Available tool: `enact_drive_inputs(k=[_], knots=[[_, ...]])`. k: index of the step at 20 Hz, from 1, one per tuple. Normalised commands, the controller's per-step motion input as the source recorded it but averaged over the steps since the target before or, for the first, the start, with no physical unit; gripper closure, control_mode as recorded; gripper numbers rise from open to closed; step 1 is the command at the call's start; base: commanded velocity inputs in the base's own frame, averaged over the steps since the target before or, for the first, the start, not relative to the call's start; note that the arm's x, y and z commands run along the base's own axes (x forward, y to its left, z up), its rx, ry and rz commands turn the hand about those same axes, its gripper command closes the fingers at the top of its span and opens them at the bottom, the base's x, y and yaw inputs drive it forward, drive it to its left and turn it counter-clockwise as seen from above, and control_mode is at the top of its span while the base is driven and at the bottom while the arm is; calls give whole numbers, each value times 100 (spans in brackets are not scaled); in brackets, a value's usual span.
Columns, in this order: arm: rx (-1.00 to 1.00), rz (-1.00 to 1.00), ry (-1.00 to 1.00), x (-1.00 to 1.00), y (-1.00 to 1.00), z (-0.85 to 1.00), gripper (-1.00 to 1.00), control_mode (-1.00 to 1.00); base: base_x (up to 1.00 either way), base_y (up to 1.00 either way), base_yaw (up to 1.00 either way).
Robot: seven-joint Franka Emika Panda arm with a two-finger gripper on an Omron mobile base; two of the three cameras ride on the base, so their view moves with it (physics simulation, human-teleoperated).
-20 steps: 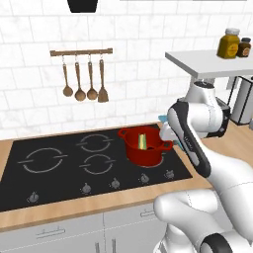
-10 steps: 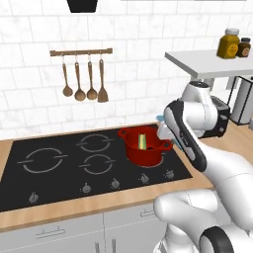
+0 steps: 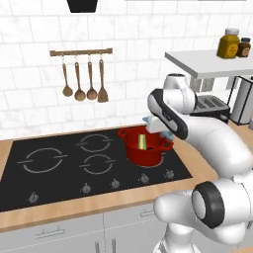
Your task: Put the avocado and corn in the pot. Retrieve the spatula and lightly stir the vegetables in the pot.
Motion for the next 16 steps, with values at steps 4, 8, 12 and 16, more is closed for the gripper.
enact_drive_inputs(k=[4,8,12,16], knots=[[-13,33,17,62,12,0,100,-100,0,0,0],[-31,39,16,55,0,-8,100,-100,0,0,0],[-34,40,3,5,-19,-5,100,-100,0,0,0],[-31,53,0,-11,-44,0,100,-100,0,0,0]])
